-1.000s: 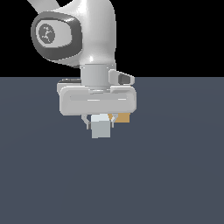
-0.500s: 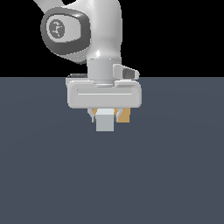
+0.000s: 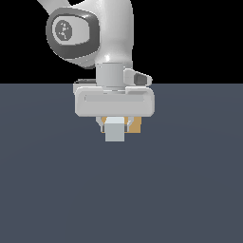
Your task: Insert the peg into the horizontal hole in a box.
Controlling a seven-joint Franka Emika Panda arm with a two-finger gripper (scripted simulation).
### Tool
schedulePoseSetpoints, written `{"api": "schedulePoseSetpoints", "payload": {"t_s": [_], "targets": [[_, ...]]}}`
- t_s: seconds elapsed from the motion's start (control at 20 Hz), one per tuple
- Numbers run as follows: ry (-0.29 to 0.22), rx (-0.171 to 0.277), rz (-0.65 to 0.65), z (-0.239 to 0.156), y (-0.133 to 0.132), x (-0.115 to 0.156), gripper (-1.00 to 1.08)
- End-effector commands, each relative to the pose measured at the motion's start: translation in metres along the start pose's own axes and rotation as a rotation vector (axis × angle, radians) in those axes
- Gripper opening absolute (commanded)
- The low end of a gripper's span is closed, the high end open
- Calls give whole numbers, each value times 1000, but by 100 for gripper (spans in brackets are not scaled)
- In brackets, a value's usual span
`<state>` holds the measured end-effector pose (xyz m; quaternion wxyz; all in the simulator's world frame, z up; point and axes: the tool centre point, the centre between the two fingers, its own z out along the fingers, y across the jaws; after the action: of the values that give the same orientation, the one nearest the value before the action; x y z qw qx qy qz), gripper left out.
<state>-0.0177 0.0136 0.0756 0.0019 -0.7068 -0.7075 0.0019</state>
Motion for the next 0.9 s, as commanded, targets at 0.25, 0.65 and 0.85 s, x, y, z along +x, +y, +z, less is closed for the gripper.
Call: {"api": "schedulePoseSetpoints", "payload": {"t_s": [0.25, 0.65, 0.85], "targets": [[0, -4, 1, -2, 2, 0, -100], [1, -6, 1, -3, 1, 31, -100], [1, -7, 1, -4, 1, 60, -100]]}}
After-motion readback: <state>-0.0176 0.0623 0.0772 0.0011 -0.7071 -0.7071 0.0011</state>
